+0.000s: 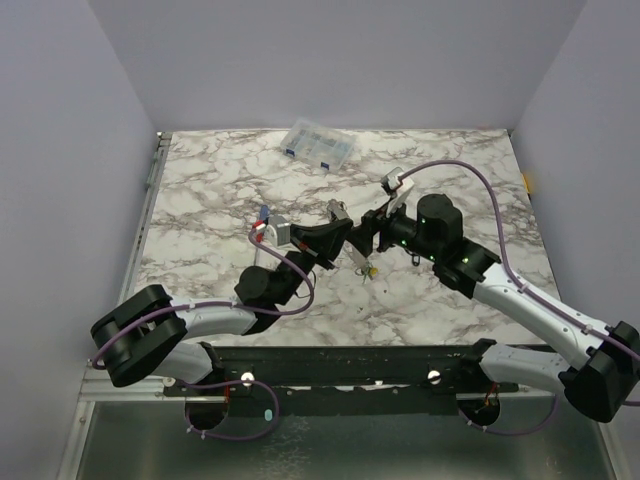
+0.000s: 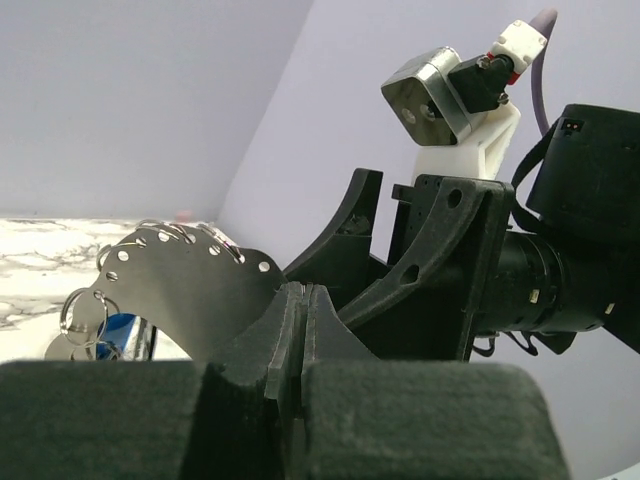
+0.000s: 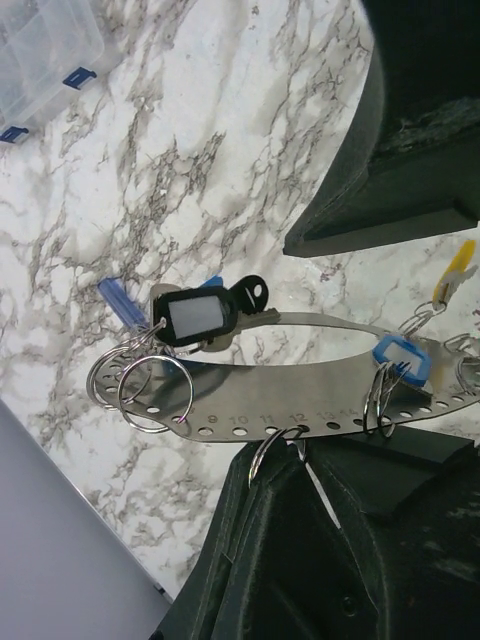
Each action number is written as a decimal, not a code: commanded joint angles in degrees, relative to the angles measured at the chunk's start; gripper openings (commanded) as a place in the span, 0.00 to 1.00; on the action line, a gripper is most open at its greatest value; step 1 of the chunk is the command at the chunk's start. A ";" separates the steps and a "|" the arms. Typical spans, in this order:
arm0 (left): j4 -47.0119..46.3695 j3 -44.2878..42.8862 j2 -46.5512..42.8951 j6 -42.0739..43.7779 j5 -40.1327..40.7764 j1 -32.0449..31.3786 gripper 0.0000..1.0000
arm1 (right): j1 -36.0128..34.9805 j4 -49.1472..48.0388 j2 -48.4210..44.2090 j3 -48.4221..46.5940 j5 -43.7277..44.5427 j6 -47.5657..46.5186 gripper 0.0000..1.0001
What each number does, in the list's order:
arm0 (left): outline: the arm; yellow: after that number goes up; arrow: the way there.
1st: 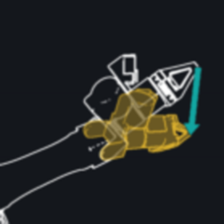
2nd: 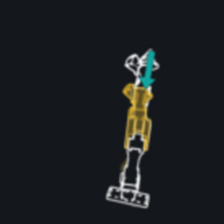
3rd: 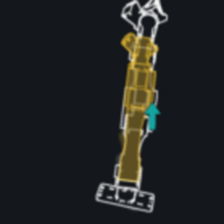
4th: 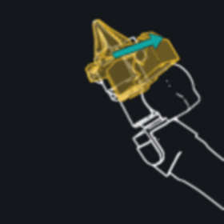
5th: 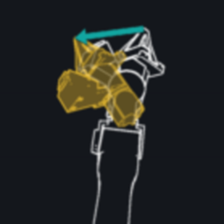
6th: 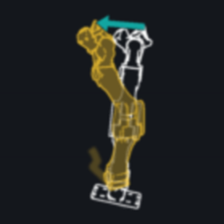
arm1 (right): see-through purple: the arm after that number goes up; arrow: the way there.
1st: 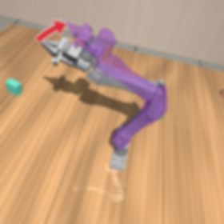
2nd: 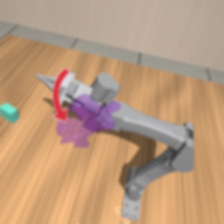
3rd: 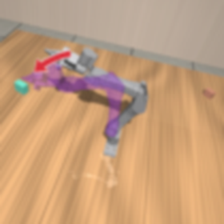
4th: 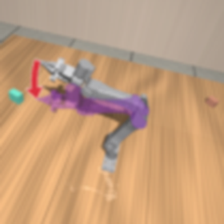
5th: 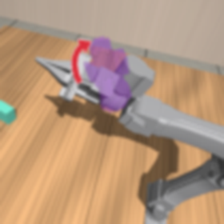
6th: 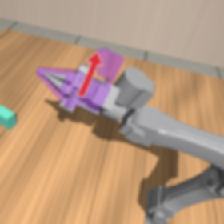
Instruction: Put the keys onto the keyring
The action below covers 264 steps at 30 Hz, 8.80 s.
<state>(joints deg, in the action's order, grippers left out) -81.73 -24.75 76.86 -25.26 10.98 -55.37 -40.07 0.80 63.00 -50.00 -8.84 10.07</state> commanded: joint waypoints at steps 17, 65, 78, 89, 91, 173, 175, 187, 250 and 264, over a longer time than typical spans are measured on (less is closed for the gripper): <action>-8.76 3.75 -2.32 -7.55 -0.14 -1.05 0.00 | 0.10 -17.26 -5.23 6.92 -15.21 -6.62 0.31; -2.36 4.21 -5.61 -6.81 -10.31 -1.33 0.00 | 0.06 -19.76 -6.05 11.13 -19.48 -5.15 0.01; 6.32 5.38 -13.07 -0.07 -10.53 -1.25 0.37 | 0.02 -20.25 -11.17 15.05 -23.23 -5.75 0.00; 27.68 2.72 -24.68 9.17 -9.48 -1.23 0.43 | 0.01 -20.07 -12.44 15.90 -23.32 -5.20 0.01; 35.37 1.56 -27.87 13.28 -9.07 -1.29 0.43 | 0.03 -20.57 -12.89 16.42 -23.15 -4.77 0.01; 74.25 -17.13 -19.86 54.68 -26.72 -1.23 0.58 | -0.01 -13.63 -17.35 11.42 -26.66 -4.15 0.01; 74.34 -17.57 -19.53 54.61 -27.07 -1.30 0.56 | -0.02 -13.51 -17.44 11.54 -26.75 -4.30 0.01; 75.14 -18.67 -17.95 54.48 -28.70 -1.29 0.24 | -0.07 -13.45 -17.38 11.68 -27.50 -4.26 0.01; 80.94 -13.01 -21.84 60.36 -32.16 -1.74 0.00 | -7.09 20.60 -3.63 -2.86 -23.32 -32.87 0.81; 80.50 -12.84 -22.48 59.28 -32.66 -1.73 0.00 | -8.65 17.40 -0.41 -0.72 -18.91 -32.33 0.65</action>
<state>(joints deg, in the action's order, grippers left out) 0.60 -37.78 55.42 34.70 -19.49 -56.75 -48.03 20.69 62.41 -51.29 -30.39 -22.39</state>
